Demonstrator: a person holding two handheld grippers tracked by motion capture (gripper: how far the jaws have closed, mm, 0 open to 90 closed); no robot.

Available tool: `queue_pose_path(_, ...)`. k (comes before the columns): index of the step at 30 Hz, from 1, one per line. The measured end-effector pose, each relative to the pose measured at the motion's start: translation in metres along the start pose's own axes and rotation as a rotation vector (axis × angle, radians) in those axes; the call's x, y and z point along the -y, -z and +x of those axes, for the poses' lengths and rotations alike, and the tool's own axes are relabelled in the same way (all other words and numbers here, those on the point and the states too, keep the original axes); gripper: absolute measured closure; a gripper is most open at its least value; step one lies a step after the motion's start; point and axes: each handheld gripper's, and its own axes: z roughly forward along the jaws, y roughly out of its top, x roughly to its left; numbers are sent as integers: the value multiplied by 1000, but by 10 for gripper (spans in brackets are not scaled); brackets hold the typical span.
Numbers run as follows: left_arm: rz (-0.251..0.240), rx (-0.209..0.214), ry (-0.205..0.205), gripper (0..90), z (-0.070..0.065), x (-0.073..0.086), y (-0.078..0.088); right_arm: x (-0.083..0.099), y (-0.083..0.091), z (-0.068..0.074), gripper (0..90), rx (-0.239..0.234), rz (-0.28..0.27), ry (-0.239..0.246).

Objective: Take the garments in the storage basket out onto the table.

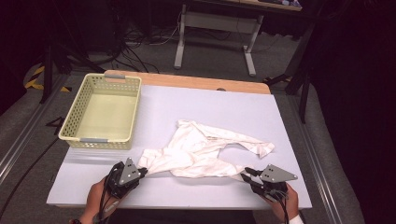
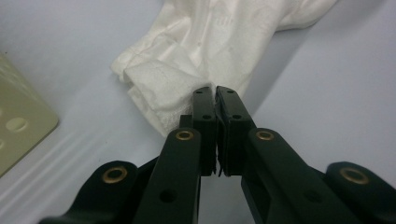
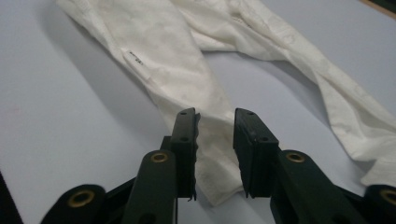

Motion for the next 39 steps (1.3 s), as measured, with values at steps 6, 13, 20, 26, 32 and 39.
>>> queue_pose_path(6,6,-17,-1,866,4,1,-1,0,0,-7,623,36,-24,-35)
queue_pose_path(13,-33,-23,-9,791,3,-4,3,-9,0,-18,515,45,-79,-11)
queue_pose_path(20,-115,34,-65,640,-6,-32,0,-36,-5,-27,429,25,-104,-11)
queue_pose_path(26,-105,70,-138,556,-17,-63,-26,-69,-45,-40,400,-48,-57,-21)
queue_pose_path(32,-57,125,-96,504,-10,-80,-53,-93,-103,-45,416,-79,51,45)
queue_pose_path(39,0,172,-32,486,-3,-85,-78,-102,-152,-51,452,-77,220,86)
